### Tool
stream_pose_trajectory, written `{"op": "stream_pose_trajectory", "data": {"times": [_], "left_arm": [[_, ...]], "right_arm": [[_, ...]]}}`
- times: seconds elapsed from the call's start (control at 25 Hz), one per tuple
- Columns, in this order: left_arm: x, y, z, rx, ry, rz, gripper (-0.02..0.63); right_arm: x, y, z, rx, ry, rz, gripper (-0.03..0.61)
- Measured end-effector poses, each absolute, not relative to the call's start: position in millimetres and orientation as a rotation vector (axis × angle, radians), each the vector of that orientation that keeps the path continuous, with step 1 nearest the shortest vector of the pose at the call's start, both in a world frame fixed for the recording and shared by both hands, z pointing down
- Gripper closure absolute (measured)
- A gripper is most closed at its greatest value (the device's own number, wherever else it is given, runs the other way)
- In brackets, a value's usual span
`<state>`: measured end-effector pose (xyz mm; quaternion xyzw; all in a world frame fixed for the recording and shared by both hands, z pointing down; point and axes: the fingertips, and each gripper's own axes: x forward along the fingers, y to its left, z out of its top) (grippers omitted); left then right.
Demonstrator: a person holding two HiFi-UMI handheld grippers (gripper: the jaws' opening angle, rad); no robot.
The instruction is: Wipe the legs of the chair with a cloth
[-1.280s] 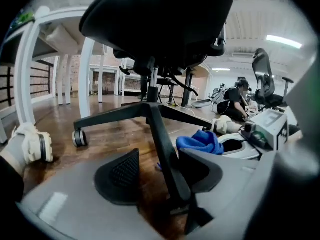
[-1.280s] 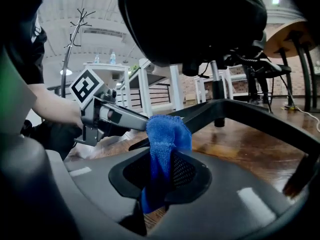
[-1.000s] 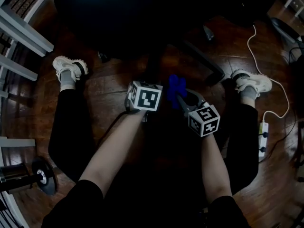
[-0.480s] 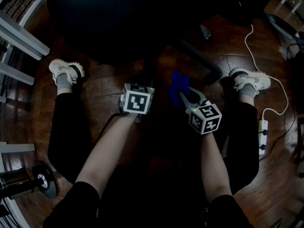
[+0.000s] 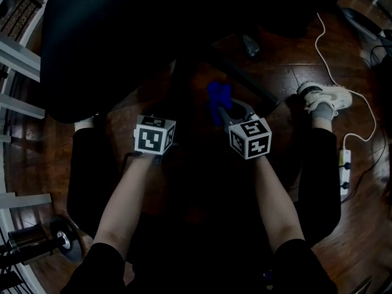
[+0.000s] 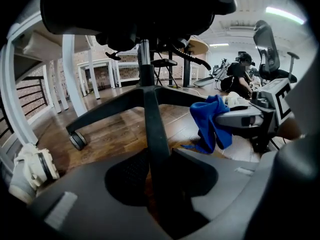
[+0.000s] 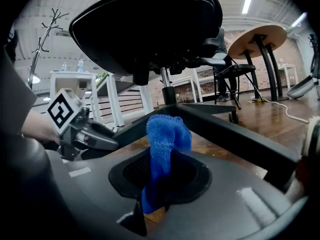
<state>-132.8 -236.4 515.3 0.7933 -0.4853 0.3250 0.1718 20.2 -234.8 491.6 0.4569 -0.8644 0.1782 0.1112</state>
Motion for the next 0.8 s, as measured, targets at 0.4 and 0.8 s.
{"op": "stream_pose_trajectory", "data": {"times": [0.4, 0.8], "left_arm": [[-158.8, -211.2, 514.8, 2.252, -1.419, 0.923, 0.472], [-172.3, -210.5, 518.7, 2.192, -1.534, 0.959, 0.471]], "right_arm": [[12.7, -295.5, 484.1, 1.735, -2.349, 0.667, 0.494], [90.5, -224.4, 502.7, 1.934, -2.145, 0.829, 0.494]]}}
